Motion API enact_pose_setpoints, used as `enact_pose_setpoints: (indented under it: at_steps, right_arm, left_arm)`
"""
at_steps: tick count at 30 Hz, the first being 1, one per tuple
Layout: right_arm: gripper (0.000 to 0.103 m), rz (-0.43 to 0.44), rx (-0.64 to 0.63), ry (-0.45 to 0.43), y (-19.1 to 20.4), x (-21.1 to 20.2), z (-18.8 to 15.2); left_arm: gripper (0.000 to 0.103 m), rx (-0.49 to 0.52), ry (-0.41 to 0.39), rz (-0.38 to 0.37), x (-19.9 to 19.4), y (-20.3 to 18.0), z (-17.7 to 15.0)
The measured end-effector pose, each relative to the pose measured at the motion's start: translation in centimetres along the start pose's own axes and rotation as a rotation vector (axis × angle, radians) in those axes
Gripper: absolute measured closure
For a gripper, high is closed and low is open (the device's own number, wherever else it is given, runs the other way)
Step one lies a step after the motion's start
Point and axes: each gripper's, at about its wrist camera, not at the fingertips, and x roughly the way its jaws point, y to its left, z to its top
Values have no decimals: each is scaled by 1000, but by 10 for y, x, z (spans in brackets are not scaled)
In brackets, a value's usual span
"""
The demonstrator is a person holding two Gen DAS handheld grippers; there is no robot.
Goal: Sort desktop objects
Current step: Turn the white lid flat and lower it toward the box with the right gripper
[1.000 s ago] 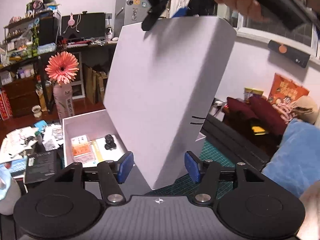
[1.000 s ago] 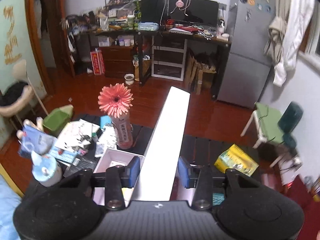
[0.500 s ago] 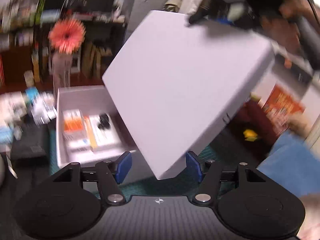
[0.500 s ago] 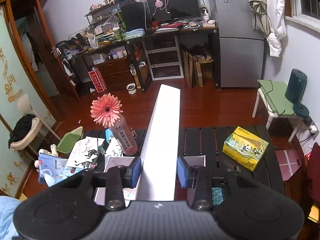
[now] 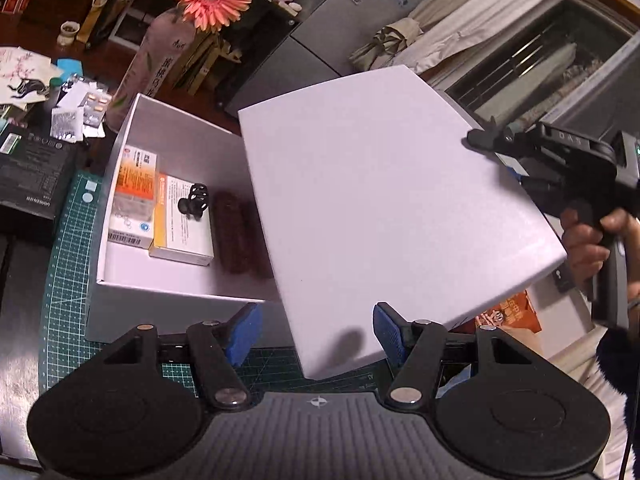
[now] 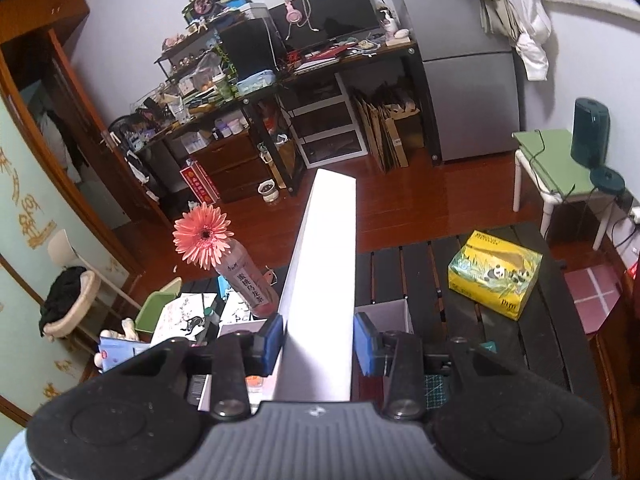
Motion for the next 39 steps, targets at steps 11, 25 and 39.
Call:
enact_pose_setpoints:
  at_steps: [11, 25, 39]
  right_arm:
    - [67, 92, 128, -24, -31, 9, -14]
    - [67, 183, 312, -53, -72, 30, -54]
    - [66, 293, 458, -61, -95, 63, -94]
  left_arm:
    - [40, -48, 31, 8, 6, 11, 0]
    - [39, -52, 6, 14, -4, 8, 4]
    - [39, 17, -18, 158, -20, 5, 5]
